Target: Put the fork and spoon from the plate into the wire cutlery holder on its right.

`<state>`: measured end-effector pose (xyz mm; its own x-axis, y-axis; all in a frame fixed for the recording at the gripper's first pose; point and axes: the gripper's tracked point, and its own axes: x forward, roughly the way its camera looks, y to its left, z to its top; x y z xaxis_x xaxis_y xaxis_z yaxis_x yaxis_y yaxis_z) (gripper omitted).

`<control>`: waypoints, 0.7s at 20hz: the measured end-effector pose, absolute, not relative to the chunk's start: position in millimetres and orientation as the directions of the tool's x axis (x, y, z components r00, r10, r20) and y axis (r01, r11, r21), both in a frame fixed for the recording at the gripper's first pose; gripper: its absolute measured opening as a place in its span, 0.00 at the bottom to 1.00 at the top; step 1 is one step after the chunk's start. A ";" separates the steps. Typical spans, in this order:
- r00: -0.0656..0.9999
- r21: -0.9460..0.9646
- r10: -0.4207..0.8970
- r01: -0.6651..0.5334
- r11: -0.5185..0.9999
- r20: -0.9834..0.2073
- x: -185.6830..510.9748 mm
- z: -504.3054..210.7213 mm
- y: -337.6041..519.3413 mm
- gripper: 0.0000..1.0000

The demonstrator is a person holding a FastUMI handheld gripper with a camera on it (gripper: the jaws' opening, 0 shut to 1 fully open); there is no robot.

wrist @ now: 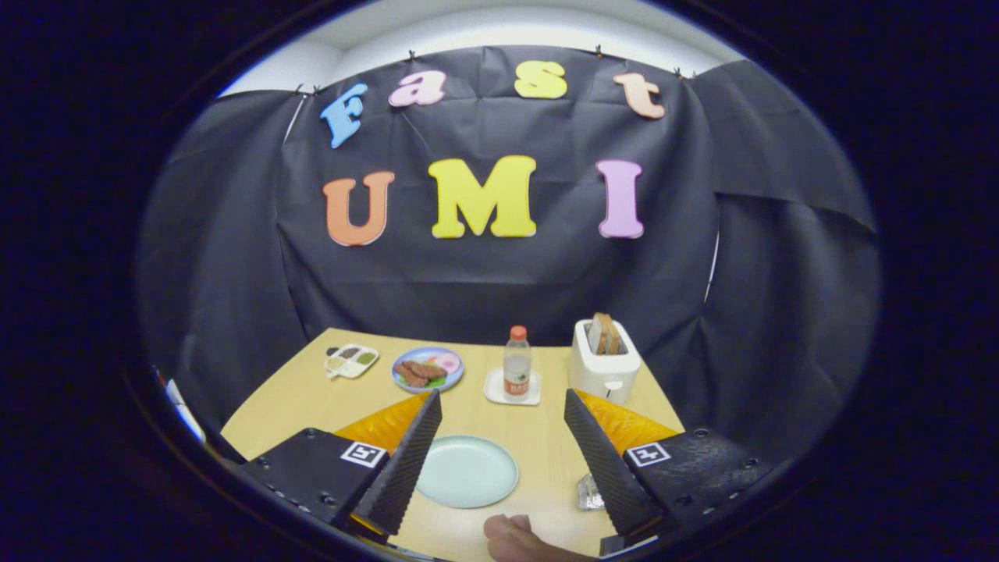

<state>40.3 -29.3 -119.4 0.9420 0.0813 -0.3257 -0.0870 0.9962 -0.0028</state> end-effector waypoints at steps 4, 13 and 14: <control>0.982 0.006 0.080 -0.080 0.997 -0.169 22.2 -67.9 -15.5 0.96; 0.997 -0.052 0.073 -0.073 0.996 -0.018 -13.7 -28.5 -3.9 0.95; 0.998 -0.052 0.068 -0.068 0.996 -0.016 -15.5 -28.0 -3.8 0.95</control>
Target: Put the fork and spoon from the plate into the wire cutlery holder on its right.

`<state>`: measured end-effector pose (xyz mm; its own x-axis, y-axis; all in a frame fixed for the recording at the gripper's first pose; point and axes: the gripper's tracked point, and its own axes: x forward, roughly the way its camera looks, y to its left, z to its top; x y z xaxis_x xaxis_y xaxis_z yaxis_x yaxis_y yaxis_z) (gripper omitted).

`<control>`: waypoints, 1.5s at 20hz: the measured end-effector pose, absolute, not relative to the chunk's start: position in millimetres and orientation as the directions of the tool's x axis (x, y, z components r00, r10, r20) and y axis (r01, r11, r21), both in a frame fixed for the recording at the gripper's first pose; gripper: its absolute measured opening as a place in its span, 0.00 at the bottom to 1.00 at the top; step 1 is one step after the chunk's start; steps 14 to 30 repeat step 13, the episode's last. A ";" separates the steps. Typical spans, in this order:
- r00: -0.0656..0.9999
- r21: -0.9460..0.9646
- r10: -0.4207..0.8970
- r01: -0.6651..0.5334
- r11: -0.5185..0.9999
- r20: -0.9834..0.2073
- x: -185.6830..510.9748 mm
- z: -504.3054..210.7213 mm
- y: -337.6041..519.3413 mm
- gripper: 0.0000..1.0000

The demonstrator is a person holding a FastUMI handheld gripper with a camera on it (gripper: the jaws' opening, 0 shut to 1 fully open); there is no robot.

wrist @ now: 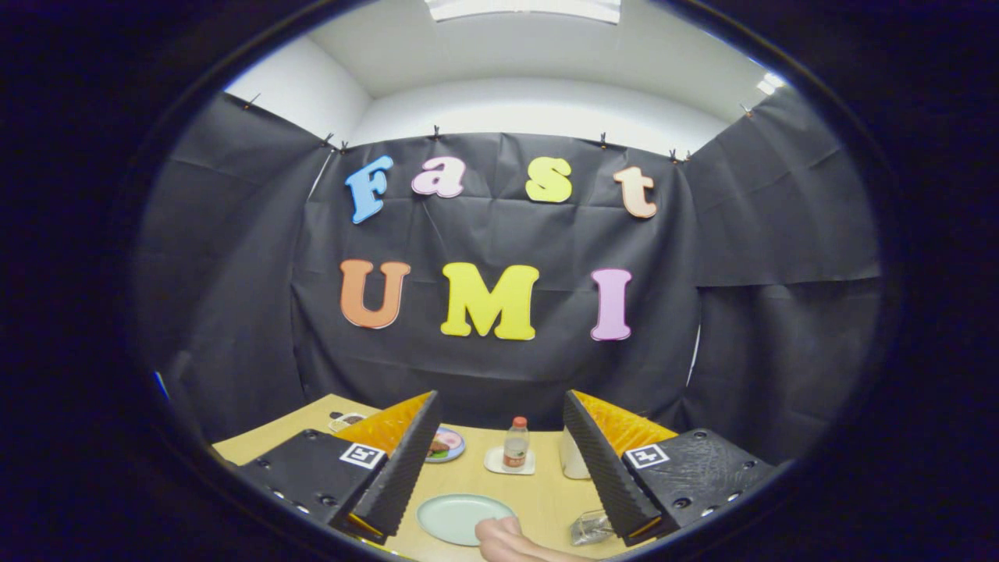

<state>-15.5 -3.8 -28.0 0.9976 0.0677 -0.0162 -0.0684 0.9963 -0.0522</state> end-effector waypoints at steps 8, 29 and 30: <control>0.999 -0.054 0.015 -0.017 0.998 -0.037 -19.9 -32.4 -11.0 0.96; 0.999 -0.060 -0.012 0.009 0.998 -0.047 -22.7 -28.8 -8.1 0.96; 0.999 -0.060 -0.012 0.009 0.998 -0.047 -22.7 -28.8 -8.1 0.96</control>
